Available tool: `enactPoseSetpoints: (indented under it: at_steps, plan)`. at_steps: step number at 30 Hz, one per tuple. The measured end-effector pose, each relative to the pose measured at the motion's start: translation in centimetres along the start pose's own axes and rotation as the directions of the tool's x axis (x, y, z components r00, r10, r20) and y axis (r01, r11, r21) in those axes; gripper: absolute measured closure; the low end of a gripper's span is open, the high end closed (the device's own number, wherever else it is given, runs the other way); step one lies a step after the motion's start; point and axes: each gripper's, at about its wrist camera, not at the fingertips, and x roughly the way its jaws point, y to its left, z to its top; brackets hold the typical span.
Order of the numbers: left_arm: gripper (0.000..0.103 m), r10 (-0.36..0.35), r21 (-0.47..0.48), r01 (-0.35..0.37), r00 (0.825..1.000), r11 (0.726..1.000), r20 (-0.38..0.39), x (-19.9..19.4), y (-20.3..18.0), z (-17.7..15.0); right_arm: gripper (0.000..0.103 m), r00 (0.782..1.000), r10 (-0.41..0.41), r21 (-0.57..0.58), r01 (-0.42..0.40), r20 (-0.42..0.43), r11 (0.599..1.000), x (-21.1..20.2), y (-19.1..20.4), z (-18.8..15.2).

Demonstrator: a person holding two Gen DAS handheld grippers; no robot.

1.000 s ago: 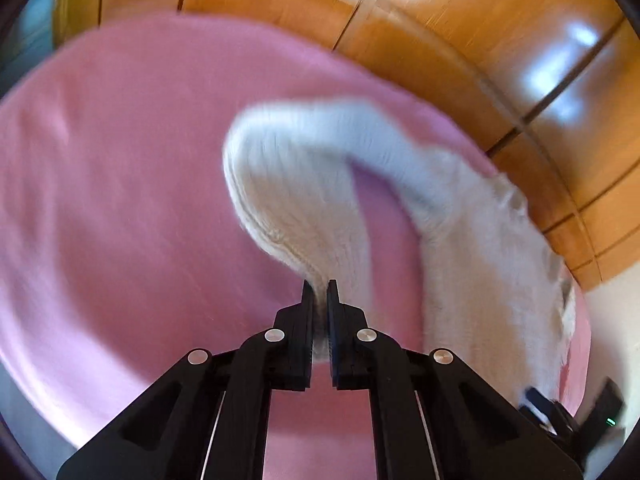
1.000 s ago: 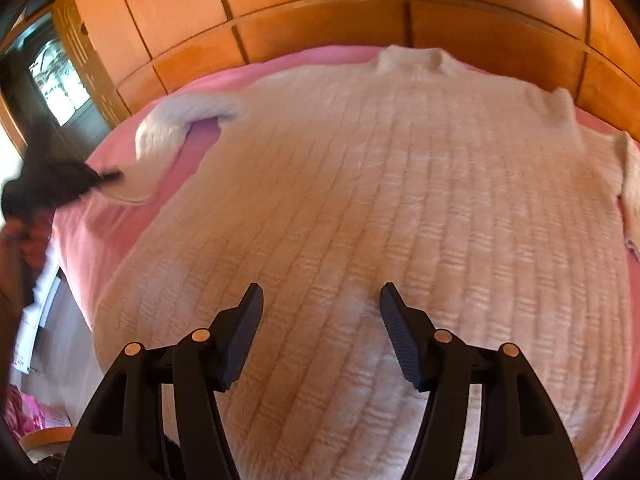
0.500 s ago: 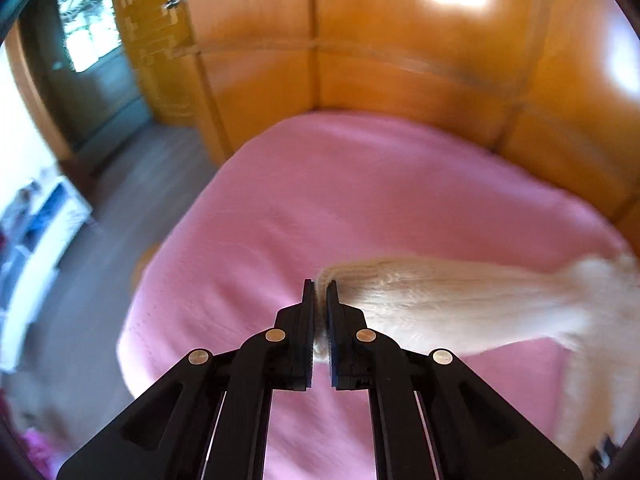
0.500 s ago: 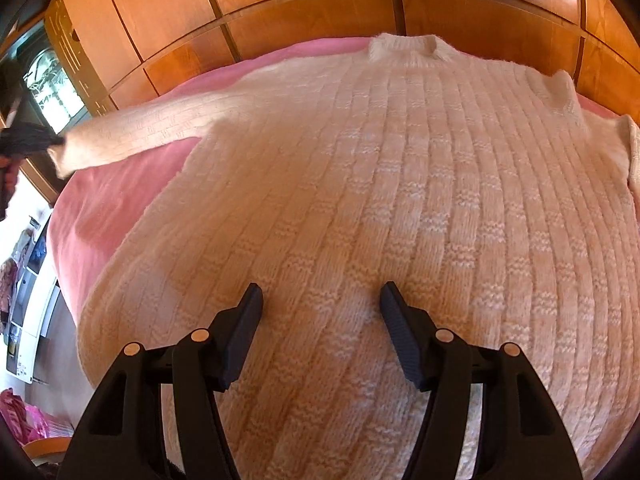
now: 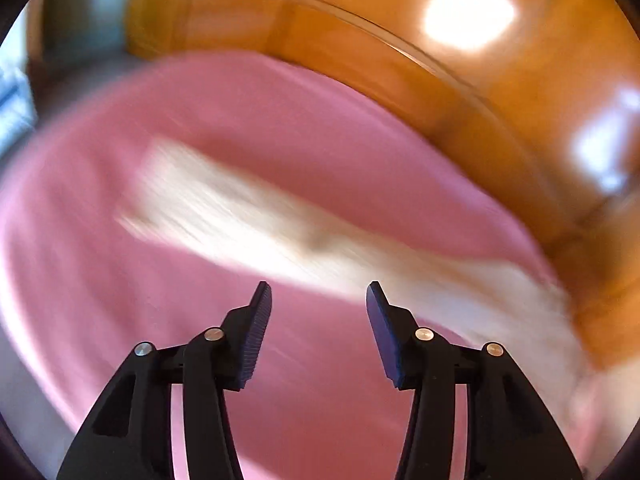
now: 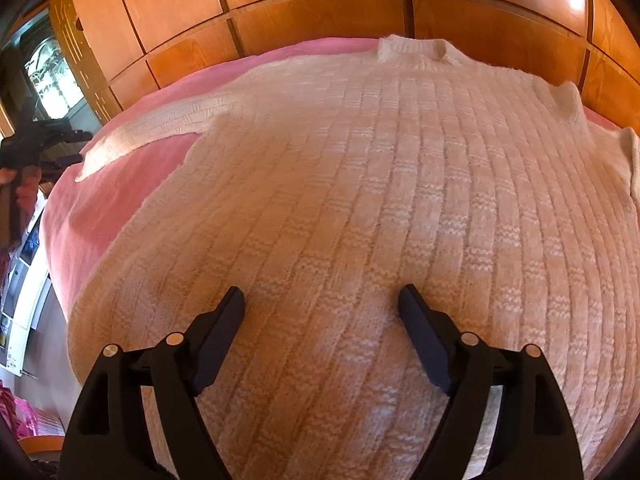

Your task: Fold small clothes

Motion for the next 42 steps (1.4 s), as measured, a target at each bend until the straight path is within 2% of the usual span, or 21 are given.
enactPoseSetpoints:
  at_steps: [3, 5, 7, 9, 13, 15, 17, 18, 21, 26, 28, 30, 31, 32, 34, 35, 38, 42]
  plan:
    - [0.066, -0.1, 0.016, 0.102, 0.991, 0.995, -0.084, 2.6, -2.8, -3.2, 0.022, 1.0, 0.003, -0.004, -0.003, 0.002, 1.0, -0.1, 0.0, 0.0]
    - [0.066, -0.079, 0.035, 0.083, 0.991, 0.996, -0.108, 4.4, -4.3, -4.1, 0.022, 1.0, 0.008, -0.001, -0.008, 0.003, 1.0, -0.2, -0.2, -0.1]
    - [0.066, -0.084, 0.012, 0.086, 0.989, 0.996, -0.122, 6.7, -5.3, -4.3, 0.023, 1.0, 0.014, 0.003, -0.014, 0.005, 1.0, -0.4, -0.3, -0.2]
    - [0.066, -0.067, -0.033, 0.064, 0.993, 0.997, -0.095, 7.5, -5.3, -3.7, 0.022, 1.0, 0.018, 0.0, -0.018, 0.007, 1.0, -0.4, -0.4, -0.3]
    - [0.059, -0.095, -0.153, 0.09, 0.995, 0.984, -0.026, 8.8, -4.8, -2.8, 0.022, 1.0, 0.022, -0.004, -0.022, 0.007, 1.0, -0.3, -0.5, -0.3]
    - [0.059, -0.092, -0.174, 0.088, 0.996, 0.981, -0.013, 9.4, -4.9, -2.5, 0.02, 1.0, 0.024, -0.005, -0.023, 0.009, 1.0, -0.2, -0.5, -0.3]
    - [0.08, -0.08, -0.145, 0.077, 0.997, 0.986, -0.016, 9.8, -5.4, -2.2, 0.02, 1.0, 0.024, -0.003, -0.024, 0.01, 1.0, -0.2, -0.6, -0.3]
    - [0.097, -0.073, -0.118, 0.069, 0.997, 0.991, -0.031, 10.0, -5.7, -2.2, 0.019, 1.0, 0.023, -0.002, -0.023, 0.012, 1.0, -0.2, -0.5, -0.2]
    - [0.101, -0.063, -0.107, 0.059, 0.997, 0.993, -0.04, 9.3, -5.3, -2.5, 0.019, 1.0, 0.018, -0.006, -0.018, 0.016, 1.0, -0.1, -0.4, -0.2]
    - [0.101, -0.111, -0.093, 0.11, 0.994, 0.99, -0.012, 3.6, -4.9, -5.0, 0.019, 1.0, 0.016, -0.007, -0.016, 0.018, 1.0, -0.1, -0.2, -0.2]
    - [0.103, -0.114, -0.112, 0.109, 0.992, 0.988, -0.048, 2.3, -4.2, -6.5, 0.019, 1.0, 0.015, -0.01, -0.014, 0.019, 1.0, -0.1, -0.2, -0.2]
    - [0.103, -0.057, -0.111, 0.045, 0.993, 0.993, -0.104, 2.4, -3.4, -7.8, 0.019, 1.0, 0.013, -0.008, -0.013, 0.02, 1.0, -0.1, -0.2, -0.2]
    - [0.103, -0.001, -0.102, -0.012, 0.992, 0.995, -0.122, 2.7, -2.9, -8.5, 0.019, 1.0, 0.01, -0.009, -0.01, 0.021, 1.0, -0.1, -0.1, -0.2]
    - [0.103, 0.014, -0.105, -0.028, 0.991, 0.994, -0.132, 2.8, -2.3, -8.9, 0.019, 1.0, 0.009, -0.008, -0.008, 0.022, 1.0, -0.1, -0.1, -0.2]
    - [0.103, -0.012, -0.149, -0.006, 0.993, 0.989, -0.119, 2.1, -1.1, -9.4, 0.019, 1.0, 0.008, -0.005, -0.008, 0.024, 1.0, -0.2, -0.1, -0.2]
    - [0.103, -0.003, -0.15, -0.014, 0.994, 0.989, -0.109, 1.7, -1.0, -9.4, 0.019, 1.0, 0.009, -0.002, -0.009, 0.025, 1.0, -0.2, -0.1, -0.3]
    - [0.103, 0.017, -0.085, -0.023, 0.997, 0.996, -0.071, 0.4, -2.4, -9.6, 0.019, 1.0, 0.016, -0.002, -0.016, 0.018, 1.0, -0.5, -0.2, -0.3]
    - [0.103, 0.01, 0.104, -0.006, 0.999, 0.995, -0.036, -0.4, -7.7, -10.7, 0.036, 0.999, 0.041, 0.089, -0.043, 0.022, 0.995, -2.3, -2.7, 0.3]
